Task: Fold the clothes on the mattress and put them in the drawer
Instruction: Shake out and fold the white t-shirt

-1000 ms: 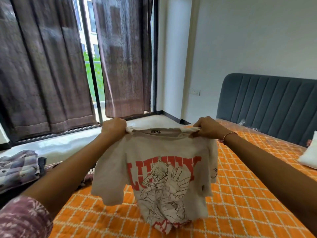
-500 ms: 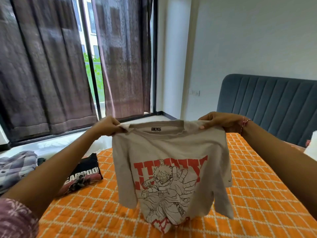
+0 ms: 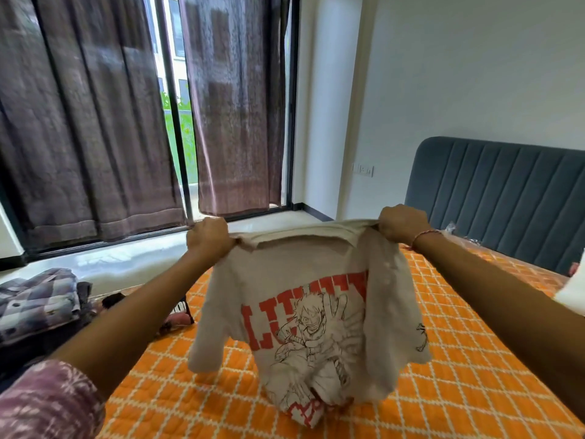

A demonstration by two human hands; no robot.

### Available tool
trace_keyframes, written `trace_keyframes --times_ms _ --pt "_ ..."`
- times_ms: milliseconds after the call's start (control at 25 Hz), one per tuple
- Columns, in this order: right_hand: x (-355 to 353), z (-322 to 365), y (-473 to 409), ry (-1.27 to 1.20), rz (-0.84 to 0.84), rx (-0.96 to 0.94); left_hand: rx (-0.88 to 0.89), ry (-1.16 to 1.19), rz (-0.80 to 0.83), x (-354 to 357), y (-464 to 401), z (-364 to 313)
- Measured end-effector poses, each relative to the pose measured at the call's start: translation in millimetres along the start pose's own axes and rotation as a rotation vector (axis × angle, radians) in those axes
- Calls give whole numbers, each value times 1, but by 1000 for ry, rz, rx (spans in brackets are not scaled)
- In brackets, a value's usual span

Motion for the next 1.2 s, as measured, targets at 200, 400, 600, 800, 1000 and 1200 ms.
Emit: trace_keyframes --times_ms 200,400,600,800,1000,1200 --pt "9 11 -9 -527 -15 81 -376 967 30 25 -8 6" --pt "6 22 -4 -1673 297 318 -499 1363 371 50 -3 -3" --pt "-4 29 -9 -1756 378 322 -361 1526 449 42 -6 -29" --pt "-34 23 -35 -1245 -287 -56 78 1197 -59 -5 -39 -33" --pt "30 45 -82 -796 -141 116 -114 1211 6 40 -70 -30" --pt "100 86 -137 -1325 320 215 -466 1382 486 125 -107 -34"
Point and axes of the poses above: each hand's wrist, its own y-axis away from the middle knuckle, its own x-axis out of the palm, z = x × y, the point moved 6 cm from there along -y, towards the middle knuckle
